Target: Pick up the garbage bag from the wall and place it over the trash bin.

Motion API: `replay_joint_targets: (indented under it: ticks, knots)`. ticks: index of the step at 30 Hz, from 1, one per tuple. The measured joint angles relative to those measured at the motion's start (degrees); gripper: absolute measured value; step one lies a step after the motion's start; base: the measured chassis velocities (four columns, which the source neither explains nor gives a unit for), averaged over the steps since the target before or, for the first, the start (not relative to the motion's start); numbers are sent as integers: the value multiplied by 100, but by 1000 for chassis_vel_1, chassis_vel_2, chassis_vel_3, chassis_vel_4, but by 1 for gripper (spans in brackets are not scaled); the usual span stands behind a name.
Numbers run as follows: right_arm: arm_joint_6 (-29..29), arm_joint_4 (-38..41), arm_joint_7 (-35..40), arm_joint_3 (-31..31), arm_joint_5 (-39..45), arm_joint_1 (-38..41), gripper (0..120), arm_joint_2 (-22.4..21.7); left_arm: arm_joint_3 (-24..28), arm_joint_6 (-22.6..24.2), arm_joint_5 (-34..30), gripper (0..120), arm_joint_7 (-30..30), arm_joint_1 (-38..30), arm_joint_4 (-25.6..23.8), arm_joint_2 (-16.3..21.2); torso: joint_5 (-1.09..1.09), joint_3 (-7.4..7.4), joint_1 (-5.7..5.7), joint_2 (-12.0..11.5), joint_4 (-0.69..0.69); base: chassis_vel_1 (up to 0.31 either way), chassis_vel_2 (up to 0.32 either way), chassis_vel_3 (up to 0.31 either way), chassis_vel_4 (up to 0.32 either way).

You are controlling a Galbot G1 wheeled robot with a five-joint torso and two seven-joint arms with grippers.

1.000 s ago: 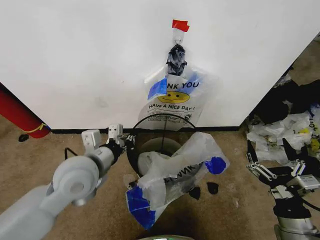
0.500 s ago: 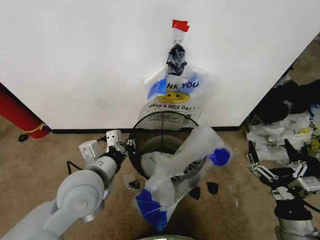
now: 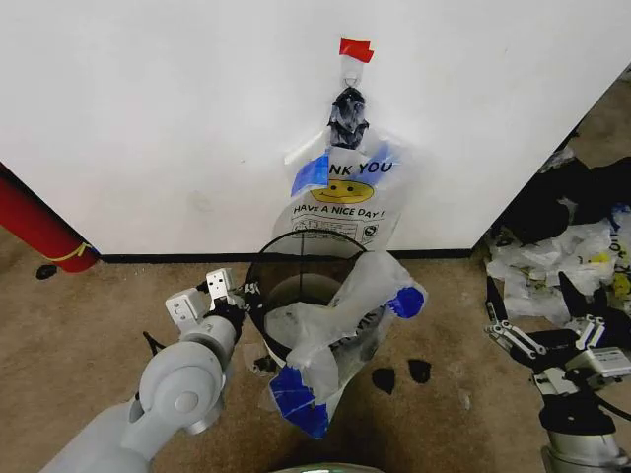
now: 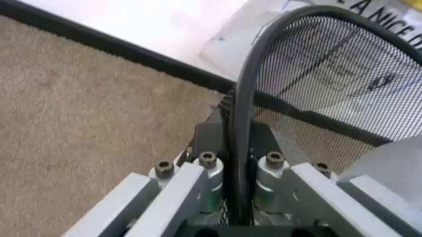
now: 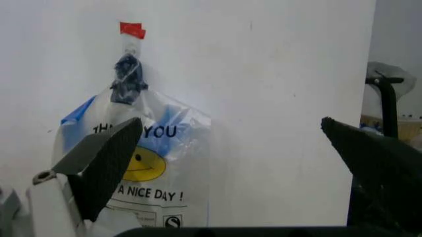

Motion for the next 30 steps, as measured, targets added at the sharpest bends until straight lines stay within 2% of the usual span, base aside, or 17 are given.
replay_joint_targets:
  ticks: [9, 14, 15, 21, 22, 27, 30]
  knots:
    - [4, -34, 0, 15, 12, -9, 100, -15, -26, 224, -47, 4, 38, 41, 191, 26, 2, -1, 0, 0, 1, 0, 0, 0, 0]
    - [4, -61, 0, 5, 16, -1, 100, -21, -99, 479, -98, 25, 40, 75, -51, 117, 1, 0, 0, 0, 0, 0, 0, 0, 0]
    - [4, -61, 0, 5, 16, -1, 100, -21, -99, 479, -98, 25, 40, 75, -51, 117, 1, 0, 0, 0, 0, 0, 0, 0, 0]
    - [-10, -87, -31, -35, 13, 20, 100, -8, -195, 739, -121, 50, 174, -3, -538, 430, 0, 0, 0, 0, 0, 0, 0, 0, 0]
    - [-10, -87, -31, -35, 13, 20, 100, -8, -195, 739, -121, 50, 174, -3, -538, 430, 0, 0, 0, 0, 0, 0, 0, 0, 0]
    - [-29, -143, -40, -65, 29, 32, 100, -31, -261, 746, 383, 72, 704, 69, -771, 563, 0, 0, 0, 0, 0, 0, 0, 0, 0]
    - [-32, -155, -37, -49, 60, 31, 100, -66, -269, 706, 613, 79, 997, 110, -889, 652, 0, 0, 0, 0, 0, 0, 0, 0, 0]
